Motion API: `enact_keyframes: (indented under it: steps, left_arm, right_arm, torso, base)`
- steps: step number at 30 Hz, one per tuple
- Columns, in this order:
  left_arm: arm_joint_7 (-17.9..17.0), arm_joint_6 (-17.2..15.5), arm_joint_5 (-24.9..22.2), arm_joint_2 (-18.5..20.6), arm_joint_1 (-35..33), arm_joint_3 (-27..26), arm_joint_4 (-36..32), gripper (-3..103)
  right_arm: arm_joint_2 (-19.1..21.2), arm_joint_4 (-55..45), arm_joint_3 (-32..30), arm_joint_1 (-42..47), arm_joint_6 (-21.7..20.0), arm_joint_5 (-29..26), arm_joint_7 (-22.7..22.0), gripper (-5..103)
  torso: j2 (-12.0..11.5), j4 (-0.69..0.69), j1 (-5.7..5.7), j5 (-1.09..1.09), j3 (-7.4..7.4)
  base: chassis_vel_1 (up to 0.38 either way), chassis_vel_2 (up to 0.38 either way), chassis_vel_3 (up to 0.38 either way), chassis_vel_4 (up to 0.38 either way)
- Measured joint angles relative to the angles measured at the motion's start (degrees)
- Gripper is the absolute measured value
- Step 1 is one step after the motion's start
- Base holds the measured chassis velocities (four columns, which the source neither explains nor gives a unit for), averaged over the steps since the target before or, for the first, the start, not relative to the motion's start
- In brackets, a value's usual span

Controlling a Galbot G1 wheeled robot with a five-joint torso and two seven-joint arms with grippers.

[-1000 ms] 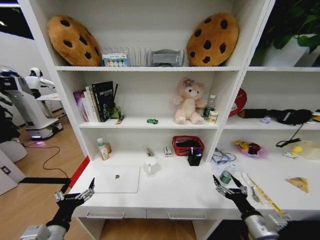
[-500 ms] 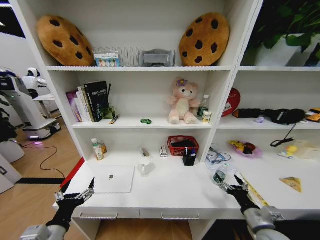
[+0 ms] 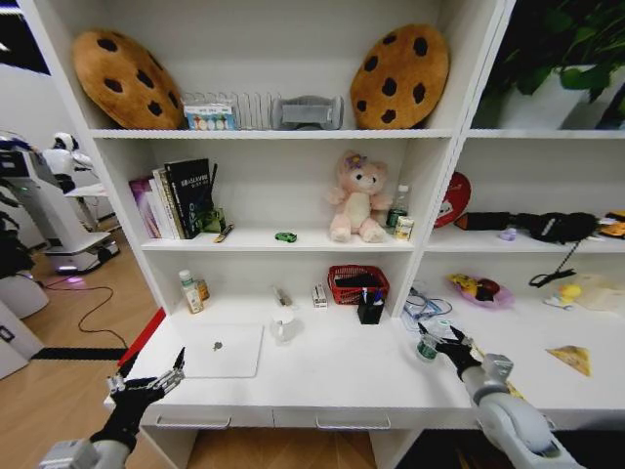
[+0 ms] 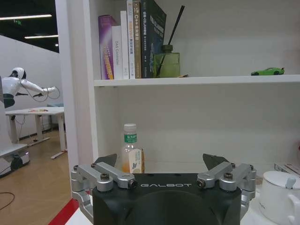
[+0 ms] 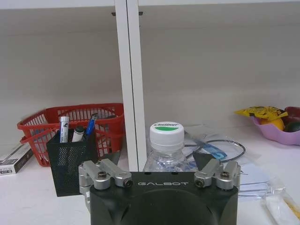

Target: Organize the objects on the table.

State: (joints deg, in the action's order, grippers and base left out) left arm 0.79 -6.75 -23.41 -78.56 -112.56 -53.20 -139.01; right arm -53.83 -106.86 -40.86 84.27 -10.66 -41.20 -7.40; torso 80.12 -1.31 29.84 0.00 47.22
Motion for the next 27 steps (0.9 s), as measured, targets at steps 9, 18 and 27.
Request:
enact_keyframes:
  steps: [9,18,27]
  left_arm:
    - [0.0,0.0,0.0,0.0,0.0,0.0,0.0,100]
    - [0.0,0.0,0.0,0.0,0.0,0.0,0.0,100]
    - [0.0,0.0,0.0,0.0,0.0,0.0,0.0,100]
  right_arm:
    - [-0.3,0.2,0.0,0.4,0.1,-0.1,0.9,52]
    - [-1.2,-1.0,-1.0,2.4,0.9,0.0,2.1,29]
    - [-3.1,-6.9,-10.5,15.6,7.9,-0.9,20.5,22]
  torso:
    - [0.0,-0.02,0.00,0.00,0.00]
    - [0.0,-0.02,-0.01,0.00,-0.01]
    - [0.0,0.00,-0.01,-0.01,-0.01]
  base:
    - [0.000,0.000,0.000,0.000]
    - [0.000,0.000,0.000,0.000]
    - [0.000,0.000,0.000,0.000]
